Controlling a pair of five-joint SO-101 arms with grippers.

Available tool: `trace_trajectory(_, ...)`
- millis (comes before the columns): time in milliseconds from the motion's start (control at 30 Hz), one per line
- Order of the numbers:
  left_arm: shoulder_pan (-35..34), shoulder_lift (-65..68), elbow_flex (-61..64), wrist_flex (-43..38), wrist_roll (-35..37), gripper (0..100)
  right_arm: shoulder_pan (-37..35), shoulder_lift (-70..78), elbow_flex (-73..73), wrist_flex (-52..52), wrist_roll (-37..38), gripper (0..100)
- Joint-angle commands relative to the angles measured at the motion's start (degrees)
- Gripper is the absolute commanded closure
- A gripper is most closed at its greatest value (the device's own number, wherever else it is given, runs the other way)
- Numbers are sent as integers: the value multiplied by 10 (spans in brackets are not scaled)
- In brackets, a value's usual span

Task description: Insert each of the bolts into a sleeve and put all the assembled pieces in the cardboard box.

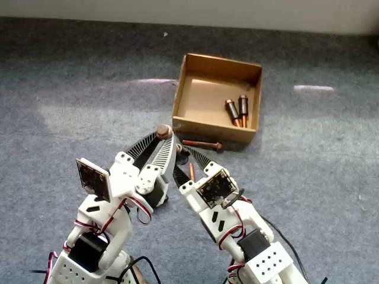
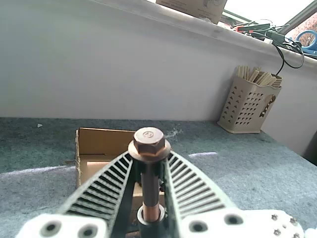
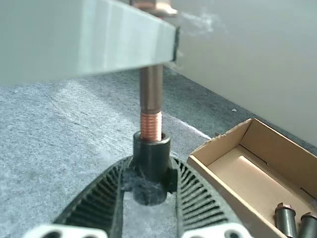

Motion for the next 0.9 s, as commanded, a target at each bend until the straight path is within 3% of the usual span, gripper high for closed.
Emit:
trace_trajectory(0,42,-9,-2,25,-44,948,27,-10,66,1,4,993)
trace_trajectory(267,58,-9,-1,85,-48,864,49,-10,66,1,2,993)
trace_trajectory(667,55,-9,-7,110,-64,848,51,-9,66,1,2,993)
trace_trajectory(867,54,-9,4,109,-92,853,87,-8,66,1,2,993)
